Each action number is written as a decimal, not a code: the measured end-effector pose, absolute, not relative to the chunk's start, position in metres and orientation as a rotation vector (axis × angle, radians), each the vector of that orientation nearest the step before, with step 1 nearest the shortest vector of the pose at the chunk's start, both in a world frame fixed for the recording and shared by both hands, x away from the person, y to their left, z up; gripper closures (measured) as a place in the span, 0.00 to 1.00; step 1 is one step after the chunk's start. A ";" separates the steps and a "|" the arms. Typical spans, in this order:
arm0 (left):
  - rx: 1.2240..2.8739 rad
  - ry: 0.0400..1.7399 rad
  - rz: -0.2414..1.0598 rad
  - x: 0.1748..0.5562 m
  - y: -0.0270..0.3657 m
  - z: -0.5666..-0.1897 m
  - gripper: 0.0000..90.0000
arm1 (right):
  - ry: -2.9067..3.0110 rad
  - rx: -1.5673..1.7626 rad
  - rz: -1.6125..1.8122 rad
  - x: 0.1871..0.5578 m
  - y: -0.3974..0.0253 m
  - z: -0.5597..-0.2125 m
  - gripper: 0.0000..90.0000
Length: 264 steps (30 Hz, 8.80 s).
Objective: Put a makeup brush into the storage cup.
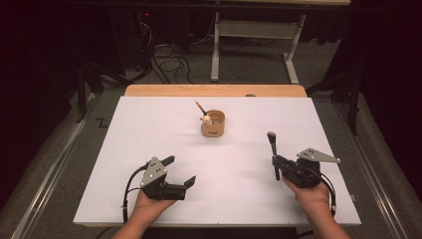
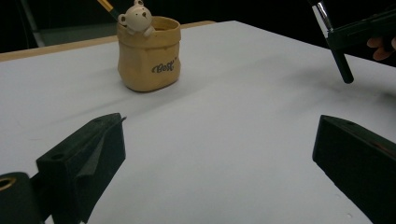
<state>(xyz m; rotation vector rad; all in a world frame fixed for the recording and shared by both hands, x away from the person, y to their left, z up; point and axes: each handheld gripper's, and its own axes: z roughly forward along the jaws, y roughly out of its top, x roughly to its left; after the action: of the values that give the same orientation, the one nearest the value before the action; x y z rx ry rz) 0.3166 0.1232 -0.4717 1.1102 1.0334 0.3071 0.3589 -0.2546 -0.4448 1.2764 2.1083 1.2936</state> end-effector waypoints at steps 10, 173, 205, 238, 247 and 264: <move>1.095 1.052 0.306 0.318 0.125 -0.473 0.04 | 1.989 1.190 1.422 0.354 -0.267 -0.451 0.89; 1.022 0.920 -0.062 0.325 0.059 -0.425 0.86 | 2.053 0.604 1.754 0.321 -0.141 -0.468 0.89; 1.086 0.884 -0.034 0.325 0.059 -0.426 0.87 | 2.235 0.627 1.751 0.333 -0.147 -0.461 0.64; 1.198 0.866 -0.010 0.322 0.047 -0.432 0.83 | 2.352 0.636 1.670 0.336 -0.144 -0.463 0.89; 1.144 0.915 0.025 0.328 0.057 -0.431 0.45 | 2.320 0.665 1.655 0.338 -0.150 -0.461 0.89; 1.063 1.046 0.242 0.338 0.108 -0.425 0.10 | 2.226 0.715 1.652 0.346 -0.175 -0.453 0.89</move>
<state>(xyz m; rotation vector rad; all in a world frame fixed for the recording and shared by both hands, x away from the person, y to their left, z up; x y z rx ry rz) 0.3384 0.1079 -0.4255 1.0627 1.0459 0.2421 0.3459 -0.1748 -0.4526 0.7146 2.2263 1.6515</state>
